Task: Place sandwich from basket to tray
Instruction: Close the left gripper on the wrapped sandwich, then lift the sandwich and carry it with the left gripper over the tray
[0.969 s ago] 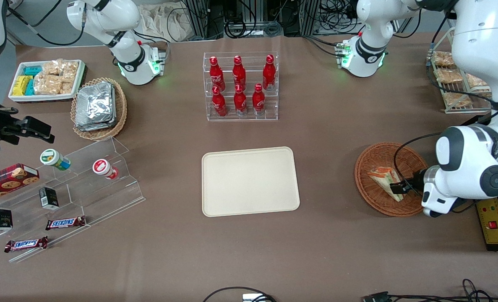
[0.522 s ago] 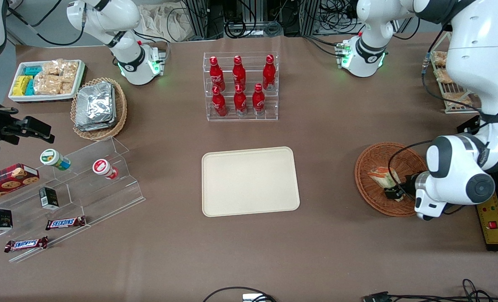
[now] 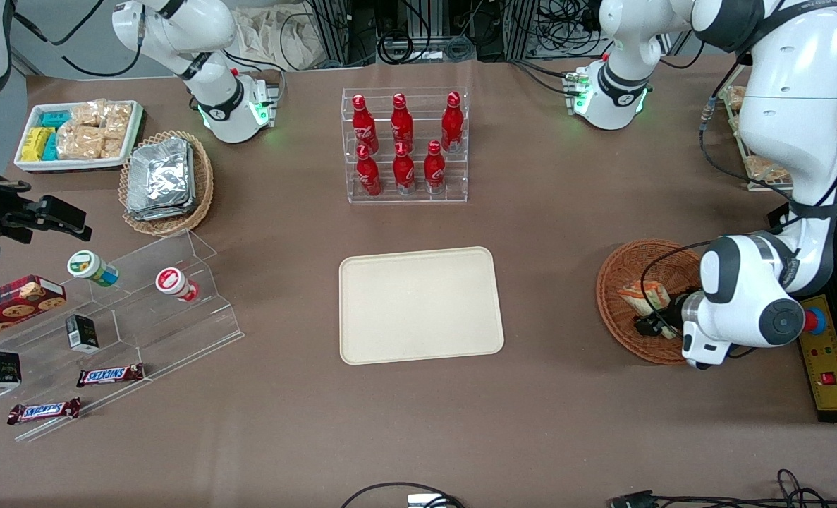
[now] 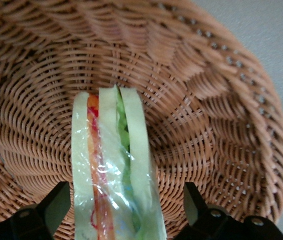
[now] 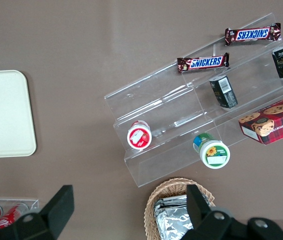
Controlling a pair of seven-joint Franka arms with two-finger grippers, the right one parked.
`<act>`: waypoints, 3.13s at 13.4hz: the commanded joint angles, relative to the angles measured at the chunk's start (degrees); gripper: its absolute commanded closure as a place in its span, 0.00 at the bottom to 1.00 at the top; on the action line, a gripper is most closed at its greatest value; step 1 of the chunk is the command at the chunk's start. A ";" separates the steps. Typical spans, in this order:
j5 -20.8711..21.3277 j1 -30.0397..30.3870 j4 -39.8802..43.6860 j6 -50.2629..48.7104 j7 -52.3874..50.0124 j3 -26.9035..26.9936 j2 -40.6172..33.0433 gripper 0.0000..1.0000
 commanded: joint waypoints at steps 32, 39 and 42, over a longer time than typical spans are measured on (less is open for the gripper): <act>0.10 -19.66 20.24 -13.13 3.32 -10.38 -0.26 0.76; 0.71 -25.46 20.24 -6.26 2.79 -10.11 5.01 0.76; 1.95 -26.78 20.24 -5.91 0.51 -10.11 7.12 0.76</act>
